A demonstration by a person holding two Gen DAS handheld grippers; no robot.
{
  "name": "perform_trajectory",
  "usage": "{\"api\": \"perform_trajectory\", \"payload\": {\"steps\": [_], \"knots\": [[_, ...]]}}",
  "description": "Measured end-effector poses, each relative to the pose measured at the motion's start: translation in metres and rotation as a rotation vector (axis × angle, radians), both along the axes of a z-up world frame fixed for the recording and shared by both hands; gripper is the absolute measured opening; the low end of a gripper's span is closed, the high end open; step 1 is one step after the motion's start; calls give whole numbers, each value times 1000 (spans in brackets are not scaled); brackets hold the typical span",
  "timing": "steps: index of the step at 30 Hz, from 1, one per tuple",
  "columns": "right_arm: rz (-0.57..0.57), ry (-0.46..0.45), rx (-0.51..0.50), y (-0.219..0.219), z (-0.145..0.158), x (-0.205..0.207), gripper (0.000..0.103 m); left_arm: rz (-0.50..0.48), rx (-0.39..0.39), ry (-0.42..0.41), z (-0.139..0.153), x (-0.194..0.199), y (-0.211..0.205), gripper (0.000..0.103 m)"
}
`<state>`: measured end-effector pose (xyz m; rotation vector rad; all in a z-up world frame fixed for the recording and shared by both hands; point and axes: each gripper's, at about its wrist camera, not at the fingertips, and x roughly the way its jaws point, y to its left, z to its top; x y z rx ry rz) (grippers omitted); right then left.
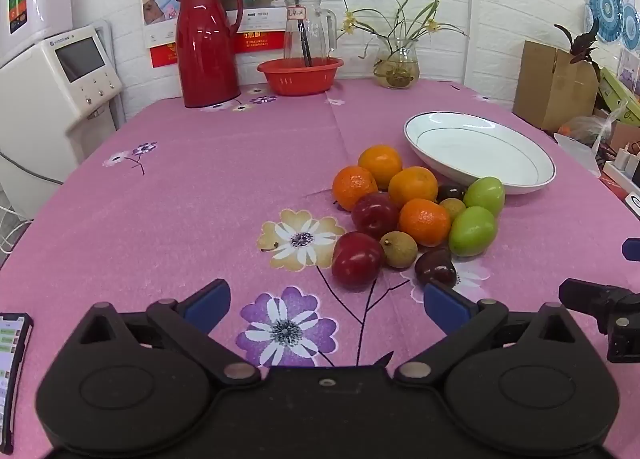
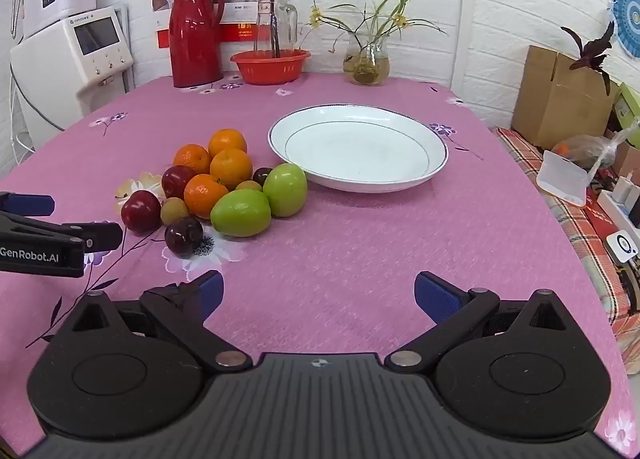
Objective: Organize fruits
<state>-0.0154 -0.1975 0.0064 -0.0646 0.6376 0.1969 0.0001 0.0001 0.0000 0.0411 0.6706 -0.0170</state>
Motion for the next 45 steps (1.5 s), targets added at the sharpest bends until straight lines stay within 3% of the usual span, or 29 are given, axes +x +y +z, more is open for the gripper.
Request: {"api": "perform_trajectory", "payload": {"steps": [45], "knots": [[5, -7, -7, 3, 1, -2, 103, -19, -11, -10, 2, -4, -7, 103]]}}
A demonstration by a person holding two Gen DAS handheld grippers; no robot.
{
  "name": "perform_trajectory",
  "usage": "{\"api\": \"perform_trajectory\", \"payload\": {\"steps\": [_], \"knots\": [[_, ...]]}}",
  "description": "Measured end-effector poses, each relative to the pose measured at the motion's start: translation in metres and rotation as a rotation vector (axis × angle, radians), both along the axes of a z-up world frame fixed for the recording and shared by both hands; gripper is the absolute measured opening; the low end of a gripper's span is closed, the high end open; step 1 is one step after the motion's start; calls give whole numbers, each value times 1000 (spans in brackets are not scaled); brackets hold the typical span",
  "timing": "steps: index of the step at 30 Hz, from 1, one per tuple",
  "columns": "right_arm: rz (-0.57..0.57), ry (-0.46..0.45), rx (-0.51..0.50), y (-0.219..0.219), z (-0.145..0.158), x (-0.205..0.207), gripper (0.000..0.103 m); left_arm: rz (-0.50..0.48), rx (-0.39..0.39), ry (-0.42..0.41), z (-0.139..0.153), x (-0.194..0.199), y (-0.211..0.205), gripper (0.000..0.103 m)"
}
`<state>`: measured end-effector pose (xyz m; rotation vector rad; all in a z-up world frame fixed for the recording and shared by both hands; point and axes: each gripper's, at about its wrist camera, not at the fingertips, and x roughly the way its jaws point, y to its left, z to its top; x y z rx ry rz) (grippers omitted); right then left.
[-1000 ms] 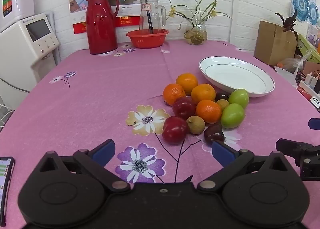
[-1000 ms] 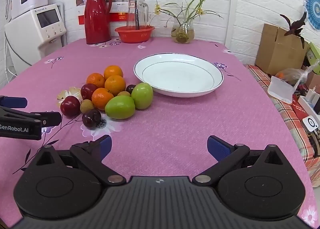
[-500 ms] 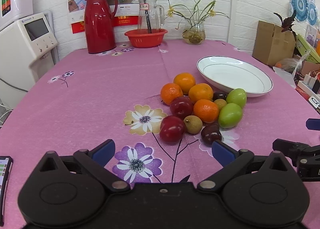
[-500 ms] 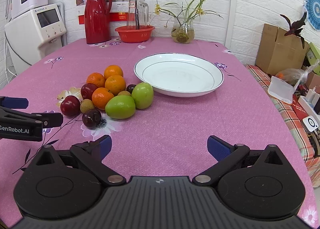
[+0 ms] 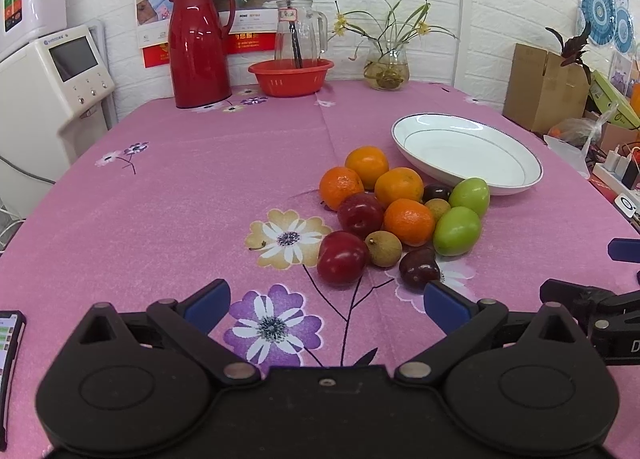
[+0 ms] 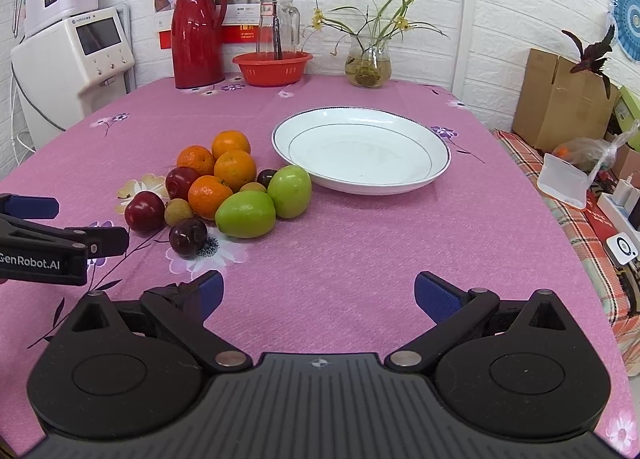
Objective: Organize fruits
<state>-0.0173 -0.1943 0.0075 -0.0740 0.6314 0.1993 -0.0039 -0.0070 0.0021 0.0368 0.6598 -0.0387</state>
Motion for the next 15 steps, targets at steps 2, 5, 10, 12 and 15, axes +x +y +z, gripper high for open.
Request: {"api": "perform_trajectory", "payload": {"steps": [2, 5, 10, 12, 15], "knots": [[1, 0, -1, 0, 0, 0, 103, -1, -2, -2, 1, -1, 0, 103], [1, -2, -2, 1, 1, -1, 103, 0, -6, -3, 1, -2, 1, 103], [-2, -4, -1, 1, 2, -1, 103, 0, -9, -3, 2, -2, 2, 103], [-2, -4, -1, 1, 2, -1, 103, -1, -10, -3, 2, -2, 3, 103], [0, -3, -1, 1, 2, -1, 103, 0, -11, -3, 2, -2, 2, 103]]}}
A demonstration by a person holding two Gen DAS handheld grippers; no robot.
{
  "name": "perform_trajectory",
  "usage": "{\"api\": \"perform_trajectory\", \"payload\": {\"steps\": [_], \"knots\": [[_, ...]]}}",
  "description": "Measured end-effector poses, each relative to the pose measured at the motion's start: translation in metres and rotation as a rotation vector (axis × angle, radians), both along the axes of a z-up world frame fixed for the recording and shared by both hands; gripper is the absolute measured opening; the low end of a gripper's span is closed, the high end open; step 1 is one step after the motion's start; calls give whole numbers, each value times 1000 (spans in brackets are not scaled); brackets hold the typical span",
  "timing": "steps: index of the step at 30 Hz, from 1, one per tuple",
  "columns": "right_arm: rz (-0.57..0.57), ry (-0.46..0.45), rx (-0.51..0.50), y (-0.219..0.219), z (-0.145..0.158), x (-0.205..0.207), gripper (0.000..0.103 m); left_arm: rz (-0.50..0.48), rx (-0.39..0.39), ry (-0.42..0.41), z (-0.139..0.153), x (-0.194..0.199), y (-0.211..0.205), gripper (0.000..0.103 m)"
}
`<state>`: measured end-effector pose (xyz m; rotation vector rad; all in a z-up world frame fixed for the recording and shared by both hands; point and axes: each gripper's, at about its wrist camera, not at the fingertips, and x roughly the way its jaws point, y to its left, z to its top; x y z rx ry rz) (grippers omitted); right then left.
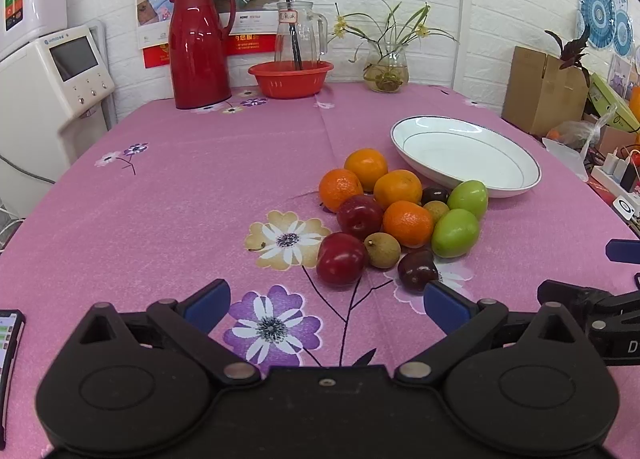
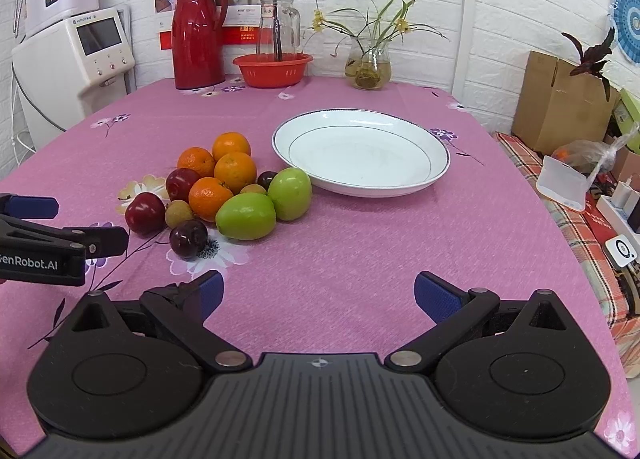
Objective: Organize fruits
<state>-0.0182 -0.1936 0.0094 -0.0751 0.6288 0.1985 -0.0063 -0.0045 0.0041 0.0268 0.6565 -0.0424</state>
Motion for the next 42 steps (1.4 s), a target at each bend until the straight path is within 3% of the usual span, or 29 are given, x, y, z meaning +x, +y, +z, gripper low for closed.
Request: {"api": "perform_trajectory", "payload": {"steps": [42], "knots": [[19, 17, -9, 4, -8, 20, 103, -16, -13, 19, -4, 16, -1, 103]]}}
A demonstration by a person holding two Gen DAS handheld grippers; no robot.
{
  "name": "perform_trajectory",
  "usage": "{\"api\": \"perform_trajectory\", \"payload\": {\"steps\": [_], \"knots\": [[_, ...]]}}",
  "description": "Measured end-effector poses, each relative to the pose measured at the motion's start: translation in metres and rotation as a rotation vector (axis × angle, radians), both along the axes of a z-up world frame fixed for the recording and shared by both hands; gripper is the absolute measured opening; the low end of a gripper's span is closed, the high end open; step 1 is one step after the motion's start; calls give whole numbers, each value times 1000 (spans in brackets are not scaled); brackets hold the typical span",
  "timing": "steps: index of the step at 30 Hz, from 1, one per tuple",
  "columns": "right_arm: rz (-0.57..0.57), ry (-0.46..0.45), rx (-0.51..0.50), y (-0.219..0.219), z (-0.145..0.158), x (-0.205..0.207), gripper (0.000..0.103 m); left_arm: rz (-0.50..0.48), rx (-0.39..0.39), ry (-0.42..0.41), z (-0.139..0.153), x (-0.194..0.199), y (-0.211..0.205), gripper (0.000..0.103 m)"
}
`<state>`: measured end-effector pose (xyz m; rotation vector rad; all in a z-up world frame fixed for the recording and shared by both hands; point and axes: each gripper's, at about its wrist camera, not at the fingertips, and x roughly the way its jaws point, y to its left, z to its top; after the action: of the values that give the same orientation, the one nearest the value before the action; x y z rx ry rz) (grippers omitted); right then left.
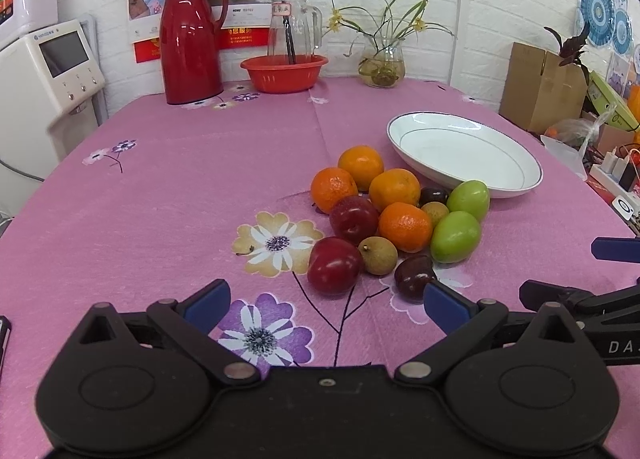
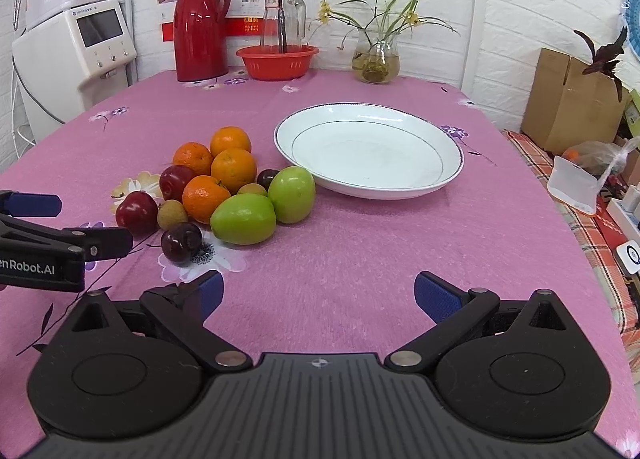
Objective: Organize fruits
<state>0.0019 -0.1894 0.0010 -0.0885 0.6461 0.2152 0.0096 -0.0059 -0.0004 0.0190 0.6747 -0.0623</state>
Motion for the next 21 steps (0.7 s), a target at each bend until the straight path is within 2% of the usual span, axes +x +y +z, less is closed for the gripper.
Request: {"api": "perform_trajectory", "payload": {"steps": [5, 10, 11, 16, 21], "knots": [[17, -14, 0, 1, -2, 2, 103, -13, -15, 1, -1, 2, 4, 103], [78, -205, 108, -6, 2, -13, 103, -32, -89, -11, 7, 5, 25, 103], [91, -212, 113, -6, 3, -14, 103, -32, -108, -11, 8, 5, 29, 103], [194, -126, 151, 4, 5, -8, 103, -73, -228, 14, 8, 9, 47, 103], [253, -65, 133, 28, -1, -5, 103, -102, -214, 39, 3, 14, 44, 103]]}}
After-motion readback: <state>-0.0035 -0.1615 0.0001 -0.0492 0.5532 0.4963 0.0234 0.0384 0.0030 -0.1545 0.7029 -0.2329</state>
